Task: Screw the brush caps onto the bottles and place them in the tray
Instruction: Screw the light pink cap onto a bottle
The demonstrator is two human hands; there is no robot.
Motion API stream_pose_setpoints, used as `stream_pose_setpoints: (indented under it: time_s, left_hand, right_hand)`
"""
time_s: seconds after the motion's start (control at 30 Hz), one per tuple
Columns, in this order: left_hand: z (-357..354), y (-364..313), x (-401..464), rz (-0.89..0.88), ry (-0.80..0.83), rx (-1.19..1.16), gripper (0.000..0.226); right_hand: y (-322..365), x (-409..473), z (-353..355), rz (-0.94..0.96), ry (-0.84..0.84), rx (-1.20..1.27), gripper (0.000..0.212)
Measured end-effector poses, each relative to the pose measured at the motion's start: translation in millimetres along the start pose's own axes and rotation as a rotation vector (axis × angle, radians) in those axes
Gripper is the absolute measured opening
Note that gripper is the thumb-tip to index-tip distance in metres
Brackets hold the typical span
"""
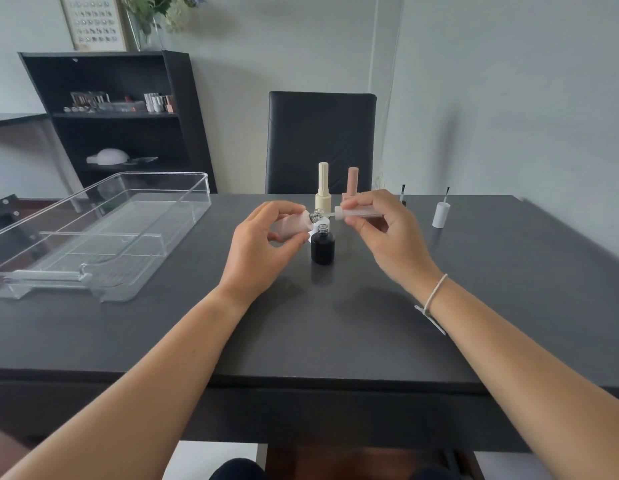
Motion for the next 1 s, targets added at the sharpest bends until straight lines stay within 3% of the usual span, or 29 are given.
stream_pose_setpoints:
  time_s: [0.3, 0.73, 1.0]
  left_hand:
    - [1, -2, -1, -0.04, 0.017, 0.016, 0.03]
    - [0, -5, 1, -0.094, 0.022, 0.033, 0.028]
    - [-2, -6, 0, -0.125, 0.029, 0.046, 0.028]
  right_hand:
    - [4, 3, -5, 0.081, 0.024, -0.002, 0.028]
    - [5, 5, -11, 0.099, 0.094, -0.07, 0.018]
    - [2, 6, -8, 0.042, 0.052, -0.085, 0.011]
Point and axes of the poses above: each hand's wrist, its own x-axis towards the middle knuckle, its own z-axis out of the back of the hand, y = z × x, the point moved 3 cm from there along x, towards the middle knuckle, and after that the axes turned 7 degrees about y, right-handed, at the moved point
